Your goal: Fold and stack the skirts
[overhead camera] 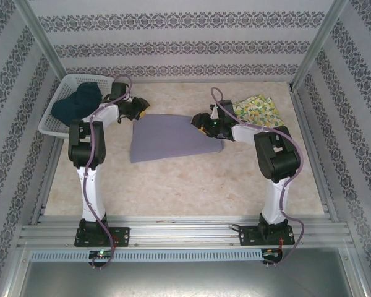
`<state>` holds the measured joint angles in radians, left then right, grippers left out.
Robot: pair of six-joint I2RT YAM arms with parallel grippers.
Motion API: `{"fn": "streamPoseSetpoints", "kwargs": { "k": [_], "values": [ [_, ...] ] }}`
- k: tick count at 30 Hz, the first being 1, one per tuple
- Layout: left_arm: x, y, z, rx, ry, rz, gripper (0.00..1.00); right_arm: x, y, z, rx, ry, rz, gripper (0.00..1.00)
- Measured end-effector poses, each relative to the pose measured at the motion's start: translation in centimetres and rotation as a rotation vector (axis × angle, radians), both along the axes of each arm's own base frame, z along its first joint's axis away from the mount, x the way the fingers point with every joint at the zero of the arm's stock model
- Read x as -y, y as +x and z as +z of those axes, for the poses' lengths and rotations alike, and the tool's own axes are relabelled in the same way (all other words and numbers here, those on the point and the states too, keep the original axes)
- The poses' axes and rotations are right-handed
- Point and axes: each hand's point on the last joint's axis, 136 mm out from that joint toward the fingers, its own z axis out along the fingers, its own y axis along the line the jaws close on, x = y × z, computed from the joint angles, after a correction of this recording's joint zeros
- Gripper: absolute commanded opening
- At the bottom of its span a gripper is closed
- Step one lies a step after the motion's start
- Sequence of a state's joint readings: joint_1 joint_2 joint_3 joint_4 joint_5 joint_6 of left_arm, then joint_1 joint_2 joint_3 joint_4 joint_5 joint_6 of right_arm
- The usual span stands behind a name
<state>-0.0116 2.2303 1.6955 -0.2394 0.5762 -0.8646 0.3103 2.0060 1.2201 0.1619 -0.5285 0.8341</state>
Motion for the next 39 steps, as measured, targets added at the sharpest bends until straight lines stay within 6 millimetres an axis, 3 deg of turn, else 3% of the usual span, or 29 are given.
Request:
{"fn": "streamPoseSetpoints", "kwargs": {
  "k": [4, 8, 11, 14, 18, 22, 25, 31, 35, 39],
  "values": [
    [-1.7, -0.7, 1.0, 0.018, 0.033, 0.028, 0.77, 0.9, 0.2, -0.2, 0.010, -0.040, -0.047, 0.63],
    [-3.3, -3.9, 3.3, 0.031, 0.126, 0.034, 1.00, 4.4, -2.1, -0.4, -0.020, -0.151, -0.134, 0.67],
    [-2.2, -6.8, 5.8, 0.067, 0.153, 0.003, 1.00, 7.7, -3.5, 0.5, -0.031, -0.232, -0.194, 0.72],
    [0.9, -9.7, 6.7, 0.083, 0.155, -0.066, 1.00, 10.6, -4.8, 0.9, -0.038, -0.294, -0.227, 0.80],
    [4.6, -13.1, 4.2, 0.023, 0.140, -0.144, 1.00, 12.6, -6.3, -0.7, -0.107, -0.315, -0.176, 0.83],
    [4.2, -15.4, 0.5, -0.079, 0.158, -0.141, 1.00, 12.0, -7.7, -2.7, -0.178, -0.318, -0.060, 0.78],
    [3.7, -15.7, -0.8, -0.112, 0.174, -0.134, 1.00, 11.3, -7.3, -3.2, -0.190, -0.309, 0.007, 0.71],
    [3.1, -16.2, -2.9, -0.166, 0.224, -0.157, 1.00, 10.0, -4.4, -3.8, -0.190, -0.273, 0.085, 0.52],
    [2.9, -16.5, -3.6, -0.182, 0.247, -0.169, 1.00, 9.0, -3.7, -4.6, -0.210, -0.233, 0.132, 0.32],
    [2.9, -16.6, -3.7, -0.180, 0.251, -0.176, 1.00, 8.5, -3.9, -5.5, -0.242, -0.195, 0.153, 0.05]
  ]
}}
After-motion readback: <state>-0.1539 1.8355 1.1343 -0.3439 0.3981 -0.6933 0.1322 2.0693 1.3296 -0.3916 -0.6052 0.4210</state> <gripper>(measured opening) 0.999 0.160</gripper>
